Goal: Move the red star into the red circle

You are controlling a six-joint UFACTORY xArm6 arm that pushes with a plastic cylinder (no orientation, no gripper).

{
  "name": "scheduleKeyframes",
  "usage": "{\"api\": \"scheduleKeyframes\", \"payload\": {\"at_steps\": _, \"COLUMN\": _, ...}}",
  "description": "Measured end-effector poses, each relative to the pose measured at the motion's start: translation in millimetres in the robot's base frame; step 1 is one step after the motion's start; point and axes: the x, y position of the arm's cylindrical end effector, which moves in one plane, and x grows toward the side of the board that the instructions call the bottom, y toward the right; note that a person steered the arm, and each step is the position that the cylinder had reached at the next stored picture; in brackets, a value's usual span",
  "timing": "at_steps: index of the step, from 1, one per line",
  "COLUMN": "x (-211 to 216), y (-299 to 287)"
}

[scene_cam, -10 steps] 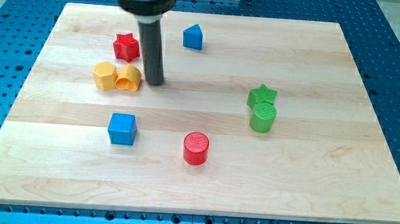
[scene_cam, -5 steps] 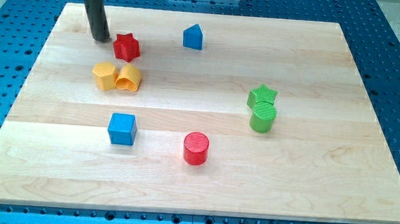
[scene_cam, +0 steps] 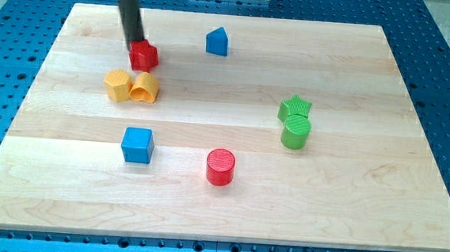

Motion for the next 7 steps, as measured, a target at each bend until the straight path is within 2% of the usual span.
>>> {"api": "scheduleKeyframes", "payload": {"at_steps": 1, "x": 7, "y": 93}}
{"api": "scheduleKeyframes", "payload": {"at_steps": 2, "x": -4, "y": 32}}
{"api": "scheduleKeyframes", "payload": {"at_steps": 3, "x": -7, "y": -53}}
{"api": "scheduleKeyframes", "payload": {"at_steps": 4, "x": 5, "y": -35}}
{"api": "scheduleKeyframes", "payload": {"at_steps": 5, "x": 36, "y": 45}}
{"api": "scheduleKeyframes", "payload": {"at_steps": 6, "x": 83, "y": 69}}
{"api": "scheduleKeyframes", "payload": {"at_steps": 7, "x": 88, "y": 87}}
